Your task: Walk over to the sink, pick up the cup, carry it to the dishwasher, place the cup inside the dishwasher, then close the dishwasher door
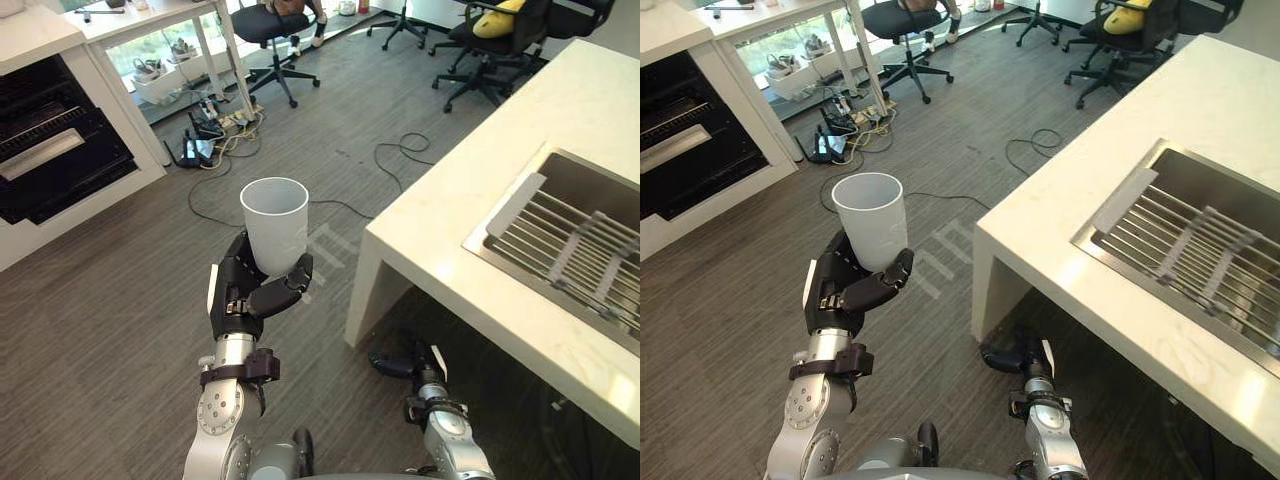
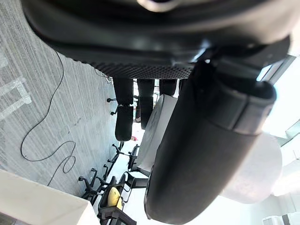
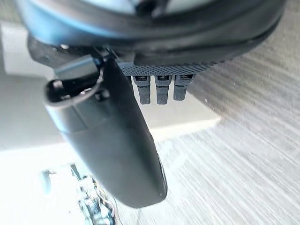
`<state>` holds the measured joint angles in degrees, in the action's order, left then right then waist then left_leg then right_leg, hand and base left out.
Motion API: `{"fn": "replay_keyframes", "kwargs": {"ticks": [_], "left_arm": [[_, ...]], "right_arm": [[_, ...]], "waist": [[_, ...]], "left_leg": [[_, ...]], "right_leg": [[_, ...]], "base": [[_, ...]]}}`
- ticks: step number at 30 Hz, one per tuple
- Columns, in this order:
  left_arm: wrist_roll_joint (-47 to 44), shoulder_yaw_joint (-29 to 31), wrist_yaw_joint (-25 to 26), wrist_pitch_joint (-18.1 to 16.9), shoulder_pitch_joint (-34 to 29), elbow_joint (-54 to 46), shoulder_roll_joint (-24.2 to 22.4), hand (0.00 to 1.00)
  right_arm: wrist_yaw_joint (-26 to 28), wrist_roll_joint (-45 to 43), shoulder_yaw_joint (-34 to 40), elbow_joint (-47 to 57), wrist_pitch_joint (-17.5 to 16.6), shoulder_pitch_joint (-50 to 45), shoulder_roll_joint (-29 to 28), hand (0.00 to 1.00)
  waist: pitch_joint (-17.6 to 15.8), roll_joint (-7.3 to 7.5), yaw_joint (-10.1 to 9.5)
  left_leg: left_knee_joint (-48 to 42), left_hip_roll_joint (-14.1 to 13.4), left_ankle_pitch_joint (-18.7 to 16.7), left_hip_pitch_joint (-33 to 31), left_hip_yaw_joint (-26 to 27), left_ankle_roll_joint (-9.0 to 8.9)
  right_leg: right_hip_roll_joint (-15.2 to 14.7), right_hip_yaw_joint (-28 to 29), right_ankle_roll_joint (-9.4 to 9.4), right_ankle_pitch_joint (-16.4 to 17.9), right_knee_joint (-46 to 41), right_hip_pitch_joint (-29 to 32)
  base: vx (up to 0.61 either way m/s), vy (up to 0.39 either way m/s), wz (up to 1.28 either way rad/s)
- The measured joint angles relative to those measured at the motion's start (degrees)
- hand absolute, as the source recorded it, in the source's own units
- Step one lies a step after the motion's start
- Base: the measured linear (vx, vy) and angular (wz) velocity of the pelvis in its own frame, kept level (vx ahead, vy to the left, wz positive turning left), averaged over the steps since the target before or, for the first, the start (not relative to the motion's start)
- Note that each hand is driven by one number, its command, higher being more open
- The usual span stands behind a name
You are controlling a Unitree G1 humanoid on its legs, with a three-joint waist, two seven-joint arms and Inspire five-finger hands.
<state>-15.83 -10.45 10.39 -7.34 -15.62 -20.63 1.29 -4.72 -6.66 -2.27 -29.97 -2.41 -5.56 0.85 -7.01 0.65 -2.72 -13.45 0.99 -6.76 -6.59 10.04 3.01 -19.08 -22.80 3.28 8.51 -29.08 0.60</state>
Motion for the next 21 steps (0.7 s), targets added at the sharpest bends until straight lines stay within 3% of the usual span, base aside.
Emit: {"fn": "replay_keyframes", "kwargs": {"ticks": [1,2,4,6,8,9,10,11,12,14,17,21], "left_arm": [[0.0,0.0,0.0,0.0,-0.5,0.0,0.2,0.30],[0.0,0.1,0.0,0.0,-0.8,-0.1,0.4,0.30],[0.0,0.1,0.3,0.0,-0.8,-0.1,0.4,0.30],[0.0,0.0,0.3,0.0,-0.8,-0.1,0.3,0.30],[0.0,-0.1,0.3,0.0,-0.7,-0.1,0.1,0.30],[0.0,-0.1,0.3,0.0,-0.7,-0.1,-0.2,0.30],[0.0,-0.1,0.3,0.0,-0.7,-0.1,-0.3,0.30],[0.0,-0.3,0.3,0.1,-0.5,0.3,-0.6,0.30],[0.0,-0.5,0.3,0.5,-0.8,0.3,-1.3,0.30],[0.0,-1.9,-0.5,0.5,-1.0,-0.2,-3.2,0.30],[0.0,-3.1,-1.5,0.5,-1.1,-1.5,-3.7,0.30],[-1.2,-2.3,-1.7,0.5,-1.2,-2.4,-3.8,0.30]], "right_arm": [[0.1,0.2,-0.5,-0.6,0.0,0.3,-0.1,0.90],[0.3,0.3,-0.5,-1.1,0.0,0.4,-0.3,0.90],[0.3,1.7,-0.6,-1.2,0.0,-0.1,-1.0,0.90],[0.0,1.9,-0.6,-1.2,0.0,-0.4,-1.0,0.90],[-0.3,2.4,-0.6,-1.2,0.4,-1.0,-1.1,0.90],[-0.4,2.5,-0.6,-1.2,0.7,-1.8,-1.0,0.90],[-0.6,2.5,-0.8,-1.0,1.0,-2.4,-1.0,0.90],[-1.0,2.6,-1.6,-0.9,1.2,-3.1,-0.9,0.90],[-1.3,2.6,-1.7,-0.7,1.6,-3.5,-0.6,0.90],[-2.1,3.7,-1.7,1.9,2.1,-5.1,0.6,0.90],[-2.5,4.0,-2.5,5.3,2.1,-5.5,0.8,0.90],[-3.3,3.6,-2.7,8.7,2.3,-7.4,0.0,0.90]], "waist": [[0.0,-0.01,0.62],[0.0,-0.10,0.98],[0.1,-0.07,2.08],[0.0,-0.19,2.24],[-0.1,-0.31,2.47],[0.0,-0.25,2.66],[0.2,0.13,2.66],[0.3,0.47,2.66],[0.7,-0.12,2.62],[1.5,-1.95,2.34],[1.7,-2.93,2.19],[1.6,-2.89,1.19]], "left_leg": [[1.1,0.3,0.1,1.7,-1.4,0.40],[1.6,0.2,0.1,2.3,-2.2,0.54],[2.9,0.0,0.4,3.3,-6.0,0.68],[3.2,0.0,0.6,3.4,-8.5,0.40],[3.4,-0.2,0.6,3.5,-11.1,-0.16],[3.1,-0.3,0.5,3.5,-12.8,-1.36],[2.4,0.2,-0.1,3.3,-14.1,-2.35],[1.3,1.0,-1.4,2.9,-15.7,-3.26],[0.9,0.1,-2.2,2.7,-14.8,-3.65],[0.1,-4.5,-2.0,2.1,-10.2,-4.70],[-2.6,-7.0,-2.4,1.5,-6.3,-6.60],[-9.1,-9.3,-3.5,-0.6,3.5,-5.00]], "right_leg": [[-0.2,3.9,-1.90,-0.5,-5.2,2.3],[0.8,6.3,-2.03,0.9,-6.3,2.8],[6.6,14.0,-1.50,5.8,-5.4,5.2],[10.5,18.5,-1.68,7.2,-2.8,7.9],[13.4,21.6,-1.66,7.2,-1.6,11.1],[14.7,23.7,-1.69,6.8,0.5,12.2],[14.7,25.1,-2.28,4.6,4.6,11.9],[13.8,24.2,-0.76,1.5,6.0,11.3],[13.8,23.0,-1.22,1.8,6.4,10.8],[14.6,18.4,-2.35,2.5,7.7,9.0],[15.3,14.3,-2.87,2.8,8.8,6.2],[15.0,9.9,-2.88,2.8,11.8,1.3]], "base": [[0.13,0.067,0.40],[0.11,0.026,0.59],[0.08,-0.026,0.80],[0.08,-0.099,0.70],[0.10,-0.161,0.74],[0.10,-0.214,0.78],[0.12,-0.298,0.95],[0.09,-0.214,0.77],[0.13,-0.251,0.88],[0.16,-0.218,0.85],[0.12,-0.159,0.73],[0.03,-0.023,0.57]]}}
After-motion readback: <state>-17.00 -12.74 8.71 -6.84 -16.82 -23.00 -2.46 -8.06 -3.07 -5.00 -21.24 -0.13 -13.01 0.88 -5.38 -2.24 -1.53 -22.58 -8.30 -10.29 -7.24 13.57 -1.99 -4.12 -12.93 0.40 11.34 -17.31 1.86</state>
